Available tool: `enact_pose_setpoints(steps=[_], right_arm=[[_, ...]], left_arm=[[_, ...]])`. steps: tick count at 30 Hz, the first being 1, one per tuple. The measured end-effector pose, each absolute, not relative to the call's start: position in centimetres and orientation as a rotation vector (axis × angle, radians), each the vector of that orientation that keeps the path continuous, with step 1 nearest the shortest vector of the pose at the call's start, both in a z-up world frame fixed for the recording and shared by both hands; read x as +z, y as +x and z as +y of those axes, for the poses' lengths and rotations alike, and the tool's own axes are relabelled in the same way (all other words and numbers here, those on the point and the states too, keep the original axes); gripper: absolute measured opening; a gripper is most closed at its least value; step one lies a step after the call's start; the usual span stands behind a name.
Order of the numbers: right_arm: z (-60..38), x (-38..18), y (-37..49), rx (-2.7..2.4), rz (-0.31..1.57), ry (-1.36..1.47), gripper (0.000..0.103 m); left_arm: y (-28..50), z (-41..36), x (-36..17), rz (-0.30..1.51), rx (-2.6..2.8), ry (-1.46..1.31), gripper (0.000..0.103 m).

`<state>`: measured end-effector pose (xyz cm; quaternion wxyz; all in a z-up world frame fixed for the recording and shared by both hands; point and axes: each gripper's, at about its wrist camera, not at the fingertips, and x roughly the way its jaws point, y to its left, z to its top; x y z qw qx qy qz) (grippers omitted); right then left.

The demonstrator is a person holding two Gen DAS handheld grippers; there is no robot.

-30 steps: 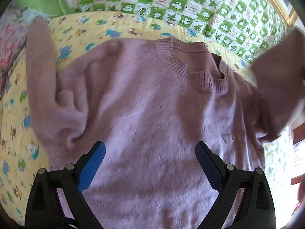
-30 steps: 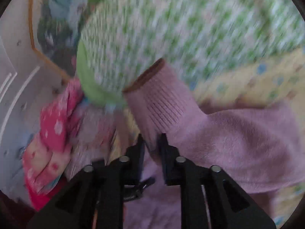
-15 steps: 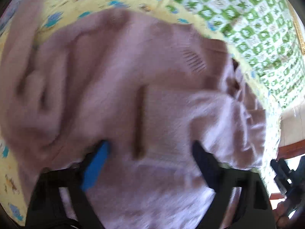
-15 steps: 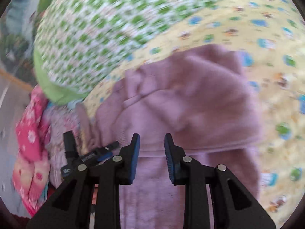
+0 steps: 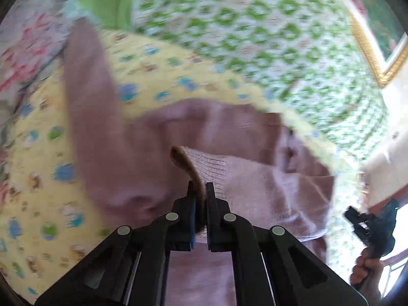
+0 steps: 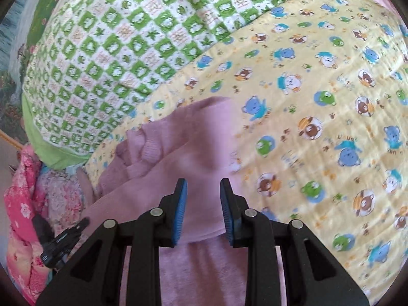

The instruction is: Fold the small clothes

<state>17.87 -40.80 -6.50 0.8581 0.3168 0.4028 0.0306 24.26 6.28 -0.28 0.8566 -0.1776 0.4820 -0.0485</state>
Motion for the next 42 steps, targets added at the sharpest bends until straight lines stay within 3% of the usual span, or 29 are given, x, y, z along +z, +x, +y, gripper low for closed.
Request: enact_pose_setpoints(steps=[1,2,12,13,14,19,27,30,36,41,42], right_arm=[[-40.8,-7.0,18.4,0.039,0.864,0.648,0.055],[-40.8,-7.3,18.8,0.023,0.873,0.643,0.064],[-38.5,-9.3,25.2,0.105,0.914,0.553,0.065],[-38.5,-9.5,25.7,0.112,0.915,0.542,0.048],[-38.8,-9.6,26.2,0.116,0.924,0.542,0.008],[-44.7,-7.5,27.1,0.057,0.830,0.578,0.008],[-45.5,-9.3,28.6,0.026,0.900,0.421,0.008],[-45.1,-8.4,28.1,-0.038,0.908,0.401,0.017],[-41.5,-5.3,23.0,0.048,0.788,0.397,0.024],[-36.7,-7.4,21.2,0.218,0.837,0.433,0.044],[-35.9,-8.4,21.2,0.224,0.872,0.421,0.045]], left_arm=[[24.2,7.3,-0.8,1.027,-0.088,-0.390,0.004],[24.0,8.0,-1.3,1.036,-0.081,-0.415,0.004],[24.2,6.8,-2.5,1.065,-0.111,-0.373,0.004],[24.4,6.5,-2.5,1.064,-0.116,-0.368,0.004],[24.5,6.3,-2.4,1.064,-0.121,-0.364,0.004],[26.3,4.1,-2.2,1.063,-0.185,-0.375,0.004],[28.6,-0.5,-6.4,1.114,-0.192,-0.213,0.004],[28.4,0.7,-7.1,1.130,-0.168,-0.222,0.005],[26.3,1.9,-5.5,1.122,-0.148,-0.209,0.009],[24.1,3.7,-3.7,1.110,-0.118,-0.270,0.016],[23.8,4.4,-3.2,1.104,-0.106,-0.279,0.022]])
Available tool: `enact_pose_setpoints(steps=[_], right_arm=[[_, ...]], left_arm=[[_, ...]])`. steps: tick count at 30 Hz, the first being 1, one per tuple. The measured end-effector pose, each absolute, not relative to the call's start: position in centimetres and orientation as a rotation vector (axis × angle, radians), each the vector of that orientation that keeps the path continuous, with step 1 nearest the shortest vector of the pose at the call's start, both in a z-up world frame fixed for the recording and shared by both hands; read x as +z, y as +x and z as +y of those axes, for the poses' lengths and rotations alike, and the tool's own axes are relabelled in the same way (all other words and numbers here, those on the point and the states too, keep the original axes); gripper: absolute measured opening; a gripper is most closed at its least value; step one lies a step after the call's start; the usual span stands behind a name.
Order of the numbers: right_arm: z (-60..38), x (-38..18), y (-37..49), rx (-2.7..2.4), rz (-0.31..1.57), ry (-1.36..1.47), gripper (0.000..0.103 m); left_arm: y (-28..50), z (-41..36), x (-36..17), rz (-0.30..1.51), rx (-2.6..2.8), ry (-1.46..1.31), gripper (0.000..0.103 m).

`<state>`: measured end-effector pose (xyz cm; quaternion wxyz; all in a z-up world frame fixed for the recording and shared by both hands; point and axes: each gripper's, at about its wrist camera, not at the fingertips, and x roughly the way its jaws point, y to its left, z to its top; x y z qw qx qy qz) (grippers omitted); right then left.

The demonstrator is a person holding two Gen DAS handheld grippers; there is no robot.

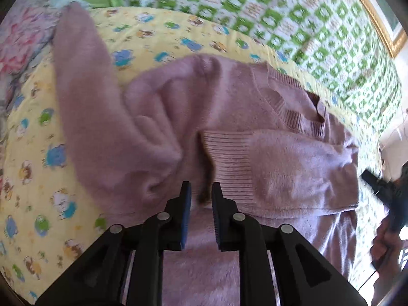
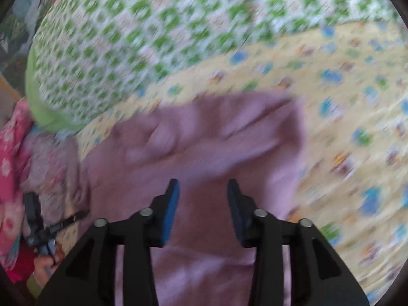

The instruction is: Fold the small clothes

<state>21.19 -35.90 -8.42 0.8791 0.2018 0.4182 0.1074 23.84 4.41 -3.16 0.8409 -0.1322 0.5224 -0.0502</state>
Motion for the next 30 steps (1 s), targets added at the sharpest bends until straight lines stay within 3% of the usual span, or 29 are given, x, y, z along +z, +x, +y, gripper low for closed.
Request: enact_pose_setpoints(steps=[2,4,5,10,17,18,20,21,26,30], right_arm=[[-35.3,-10.1,21.6,0.198,0.940,0.408,0.045],[-35.3,-11.8,22.1,0.156,1.012,0.417,0.045],[-35.5,-12.0,21.9,0.155,1.017,0.441,0.045],[-35.5,-9.6,20.1,0.185,0.946,0.434,0.045],[-35.9,-7.9,18.8,0.185,0.937,0.440,0.045],[-36.0,-7.8,18.7,0.184,0.938,0.441,0.045],[-36.2,-7.8,18.5,0.179,0.938,0.447,0.045],[-36.3,-7.8,18.3,0.168,0.936,0.442,0.045],[-36.0,-6.9,18.0,0.165,0.906,0.433,0.045],[-35.1,-5.4,17.9,0.176,0.860,0.439,0.045]], left_arm=[[23.8,6.2,-2.1,1.088,-0.075,-0.297,0.038],[24.3,8.1,-1.0,1.060,-0.030,-0.323,0.061],[24.8,9.4,-0.5,1.048,0.004,-0.338,0.065],[29.6,18.0,0.3,1.010,0.172,-0.489,0.078],[36.4,27.1,-3.5,1.070,0.319,-0.720,0.078],[36.8,27.5,-3.8,1.066,0.313,-0.740,0.073],[37.3,27.4,-3.6,1.041,0.278,-0.729,0.034],[37.5,26.8,-3.3,1.041,0.245,-0.706,0.003],[35.9,20.6,2.8,0.920,0.099,-0.526,0.004],[31.6,8.5,9.8,0.803,-0.191,-0.274,0.005]])
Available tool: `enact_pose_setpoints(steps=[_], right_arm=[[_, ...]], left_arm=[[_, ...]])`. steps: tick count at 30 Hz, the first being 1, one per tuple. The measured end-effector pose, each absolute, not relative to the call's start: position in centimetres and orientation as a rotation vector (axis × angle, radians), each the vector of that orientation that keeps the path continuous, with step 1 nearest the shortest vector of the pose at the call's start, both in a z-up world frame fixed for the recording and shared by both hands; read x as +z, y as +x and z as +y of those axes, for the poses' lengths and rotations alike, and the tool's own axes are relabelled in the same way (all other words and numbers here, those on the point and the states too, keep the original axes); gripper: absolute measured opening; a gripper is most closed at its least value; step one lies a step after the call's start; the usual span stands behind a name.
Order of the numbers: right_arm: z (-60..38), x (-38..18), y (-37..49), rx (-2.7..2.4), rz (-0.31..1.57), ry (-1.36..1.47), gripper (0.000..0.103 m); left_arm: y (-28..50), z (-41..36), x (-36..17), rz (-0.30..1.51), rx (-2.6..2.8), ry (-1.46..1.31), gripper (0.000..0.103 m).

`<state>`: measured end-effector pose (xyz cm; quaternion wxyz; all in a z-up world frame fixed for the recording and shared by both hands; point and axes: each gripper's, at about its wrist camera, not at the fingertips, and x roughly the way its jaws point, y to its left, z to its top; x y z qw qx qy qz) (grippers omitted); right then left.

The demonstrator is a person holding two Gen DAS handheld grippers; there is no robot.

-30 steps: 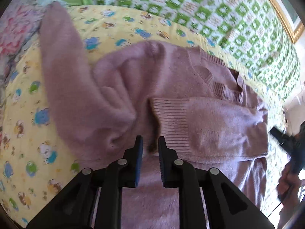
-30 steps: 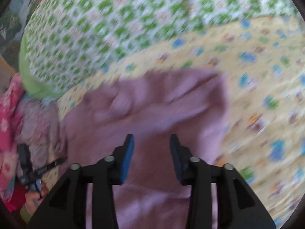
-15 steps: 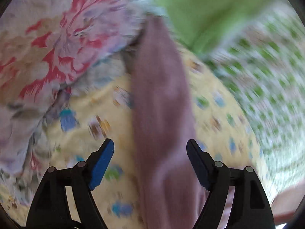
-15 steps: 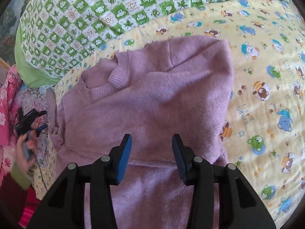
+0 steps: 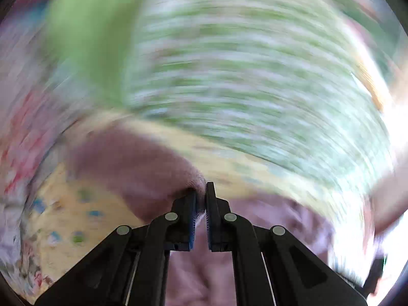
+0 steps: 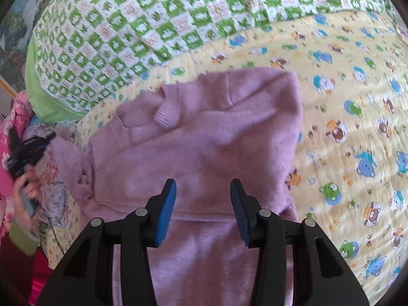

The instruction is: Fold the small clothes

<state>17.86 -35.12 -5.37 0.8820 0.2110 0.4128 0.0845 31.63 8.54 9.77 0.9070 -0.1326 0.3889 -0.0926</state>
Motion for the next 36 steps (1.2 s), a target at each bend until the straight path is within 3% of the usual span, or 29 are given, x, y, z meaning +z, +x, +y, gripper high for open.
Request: enact_pose_setpoints(steps=[2,4,8,10,13,20,25,29,30,32,33,36], right_arm=[[-34.5,-4.9,18.0,0.187,0.852,0.453,0.045],[-34.0,-4.8,17.9,0.189,0.853,0.469,0.045],[-33.1,-4.6,17.9,0.203,0.875,0.474,0.045],[-32.8,-4.6,17.8,0.224,0.885,0.468,0.046],[-32.4,-4.5,17.8,0.239,0.886,0.445,0.060],[-26.8,-3.6,21.3,0.381,0.883,0.308,0.064],[-17.2,-2.9,24.7,0.538,0.900,0.006,0.064],[-10.1,-6.2,26.0,0.525,0.954,-0.350,0.064],[-9.4,-7.1,26.3,0.530,0.970,-0.386,0.061],[-8.9,-8.2,27.0,0.513,0.988,-0.422,0.021],[-9.4,-8.1,27.5,0.506,0.990,-0.383,0.015],[-12.3,-4.8,28.4,0.512,0.946,-0.148,0.012]], left_arm=[[28.8,1.2,10.3,0.813,-0.350,-0.123,0.009],[25.6,-5.6,8.2,0.848,-0.460,0.049,0.024],[21.0,-12.5,2.3,0.949,-0.541,0.281,0.024],[19.6,-12.5,0.6,0.992,-0.542,0.274,0.031],[17.6,-8.9,-0.2,1.011,-0.472,0.243,0.043],[17.0,1.8,-2.6,1.089,-0.238,0.164,0.045],[18.9,3.9,-4.8,1.140,-0.166,0.153,0.045],[18.9,3.1,-5.9,1.151,-0.150,0.200,0.046],[18.9,2.7,-6.2,1.153,-0.153,0.217,0.048],[18.9,1.5,-6.7,1.159,-0.178,0.252,0.050],[19.0,1.0,-7.0,1.159,-0.179,0.270,0.051],[19.9,0.6,-7.7,1.152,-0.117,0.310,0.052]])
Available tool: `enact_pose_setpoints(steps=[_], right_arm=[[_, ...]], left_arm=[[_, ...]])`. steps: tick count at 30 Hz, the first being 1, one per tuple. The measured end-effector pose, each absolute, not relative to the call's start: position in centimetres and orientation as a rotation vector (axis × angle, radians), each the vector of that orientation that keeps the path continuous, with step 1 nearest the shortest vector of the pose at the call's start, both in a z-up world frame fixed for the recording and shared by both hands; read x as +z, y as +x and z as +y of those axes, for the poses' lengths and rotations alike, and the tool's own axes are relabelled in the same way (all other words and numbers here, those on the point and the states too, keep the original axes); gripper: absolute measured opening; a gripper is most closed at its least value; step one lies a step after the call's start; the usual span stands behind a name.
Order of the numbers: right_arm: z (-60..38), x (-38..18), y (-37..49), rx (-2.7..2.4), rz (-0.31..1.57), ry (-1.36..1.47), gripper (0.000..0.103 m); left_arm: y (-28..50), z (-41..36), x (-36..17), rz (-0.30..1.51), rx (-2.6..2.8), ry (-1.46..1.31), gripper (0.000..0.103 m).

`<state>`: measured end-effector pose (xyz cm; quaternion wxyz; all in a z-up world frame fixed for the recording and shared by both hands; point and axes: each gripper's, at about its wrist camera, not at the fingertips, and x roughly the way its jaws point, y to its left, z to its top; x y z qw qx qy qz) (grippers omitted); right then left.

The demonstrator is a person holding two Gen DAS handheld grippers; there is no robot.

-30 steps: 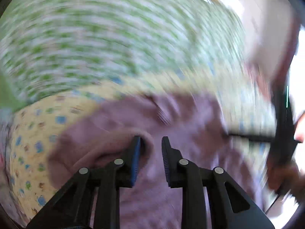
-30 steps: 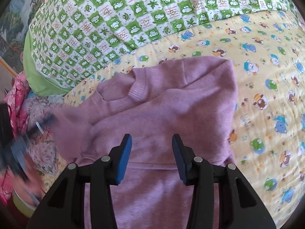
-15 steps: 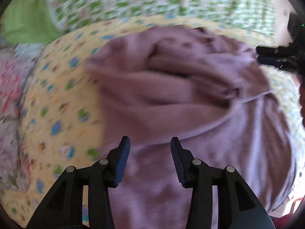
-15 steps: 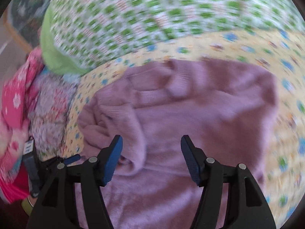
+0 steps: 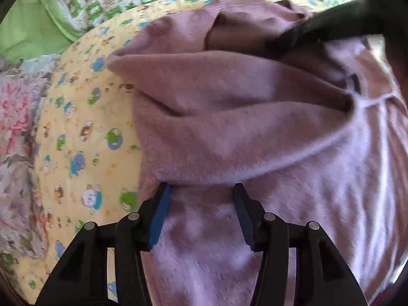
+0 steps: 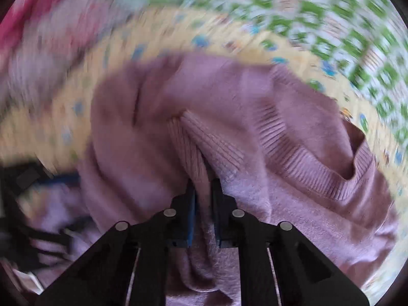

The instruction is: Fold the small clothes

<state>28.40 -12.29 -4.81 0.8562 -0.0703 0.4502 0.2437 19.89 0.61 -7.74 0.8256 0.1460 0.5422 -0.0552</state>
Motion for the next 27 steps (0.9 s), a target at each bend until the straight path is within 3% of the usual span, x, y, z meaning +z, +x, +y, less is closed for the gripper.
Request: enact_pose_setpoints(steps=[3,5,6,8,10,15,18,19,20,25,27], right_arm=[[-18.8,2.1,26.8,0.594,0.714,0.253,0.006],[-25.3,5.4,23.4,0.550,0.474,0.482,0.005],[-27.7,5.2,22.3,0.468,0.442,0.527,0.005],[-31.2,2.8,21.8,0.353,0.479,0.587,0.005],[-34.5,-2.7,22.2,0.245,0.634,0.684,0.005],[-34.3,-8.1,21.6,0.217,0.808,0.803,0.009],[-31.3,-8.7,22.4,0.279,0.837,0.762,0.029],[-30.0,-8.8,23.2,0.304,0.856,0.734,0.048],[-29.1,-8.8,23.9,0.310,0.861,0.715,0.060],[-25.4,-9.5,28.1,0.311,0.911,0.633,0.061],[-24.6,-10.4,29.8,0.302,0.961,0.617,0.057]], left_arm=[[22.1,2.0,-7.6,1.145,0.036,0.198,0.052],[22.8,4.0,-7.1,1.137,0.132,0.064,0.046],[22.8,5.4,-6.8,1.128,0.183,-0.016,0.039],[22.4,7.8,-6.8,1.121,0.300,-0.132,0.040],[21.6,9.8,-7.0,1.116,0.340,-0.241,0.046],[21.0,9.4,-7.1,1.125,0.307,-0.184,0.047],[21.3,9.2,-7.1,1.128,0.298,-0.170,0.048],[21.6,9.0,-7.1,1.130,0.297,-0.162,0.048],[21.8,9.0,-7.3,1.134,0.297,-0.158,0.048],[22.4,8.8,-7.3,1.144,0.316,-0.153,0.053],[22.6,9.4,-7.7,1.147,0.328,-0.163,0.054]])
